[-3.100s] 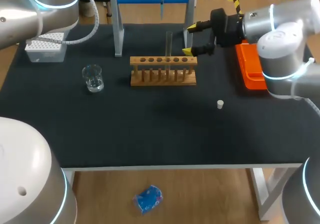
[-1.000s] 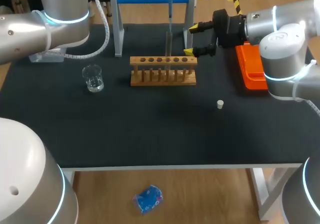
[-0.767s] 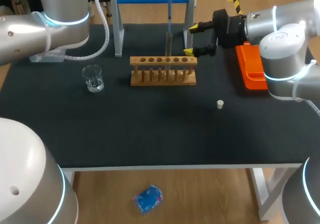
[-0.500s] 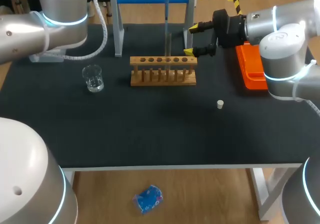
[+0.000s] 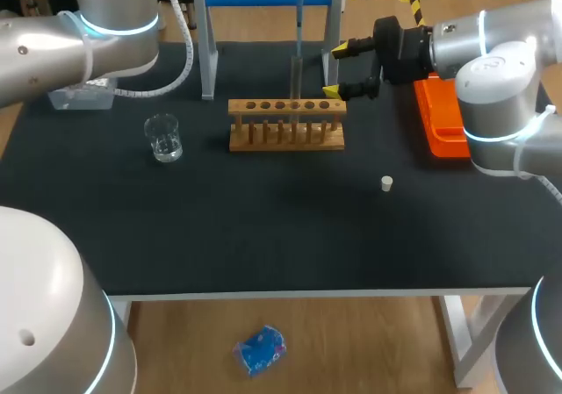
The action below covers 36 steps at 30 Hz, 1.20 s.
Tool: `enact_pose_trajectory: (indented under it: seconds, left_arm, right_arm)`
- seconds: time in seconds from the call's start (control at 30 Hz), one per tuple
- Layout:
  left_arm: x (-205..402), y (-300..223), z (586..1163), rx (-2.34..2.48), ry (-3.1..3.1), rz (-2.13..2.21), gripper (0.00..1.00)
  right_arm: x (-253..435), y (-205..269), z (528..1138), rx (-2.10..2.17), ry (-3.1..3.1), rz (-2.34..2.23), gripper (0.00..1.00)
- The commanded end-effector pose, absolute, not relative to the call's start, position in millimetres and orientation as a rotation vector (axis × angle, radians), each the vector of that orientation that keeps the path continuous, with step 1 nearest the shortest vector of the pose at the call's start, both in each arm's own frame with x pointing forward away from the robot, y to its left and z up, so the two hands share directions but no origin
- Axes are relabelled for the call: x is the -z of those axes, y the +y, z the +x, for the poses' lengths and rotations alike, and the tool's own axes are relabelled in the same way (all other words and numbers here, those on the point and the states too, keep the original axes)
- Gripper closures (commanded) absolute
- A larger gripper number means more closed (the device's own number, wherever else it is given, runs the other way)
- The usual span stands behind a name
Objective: Invert the test tube, pick up the pipette, mount the tip to pipette, aspirate from beaker and dispense into the tube, eject the tip, return the pipette, and cap with the stopper.
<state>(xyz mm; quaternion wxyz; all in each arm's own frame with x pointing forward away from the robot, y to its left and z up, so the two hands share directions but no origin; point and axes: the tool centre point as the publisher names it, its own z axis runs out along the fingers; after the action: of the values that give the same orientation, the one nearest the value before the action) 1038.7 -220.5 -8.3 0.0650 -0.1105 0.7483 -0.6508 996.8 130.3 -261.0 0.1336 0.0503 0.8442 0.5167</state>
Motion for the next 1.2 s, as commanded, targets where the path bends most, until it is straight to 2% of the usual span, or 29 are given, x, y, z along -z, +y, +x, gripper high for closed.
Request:
enact_pose_trajectory:
  seconds: [0.03, 1.2]
  left_arm:
    - [9, -224, 1042, 1.977, 2.256, -0.321, 1.0]
    - [26, -220, 1026, 1.977, 2.276, -0.381, 1.0]
  right_arm:
    - [261, 130, 996, -1.497, 2.448, 0.146, 0.0]
    - [261, 130, 996, -1.497, 2.448, 0.146, 0.0]
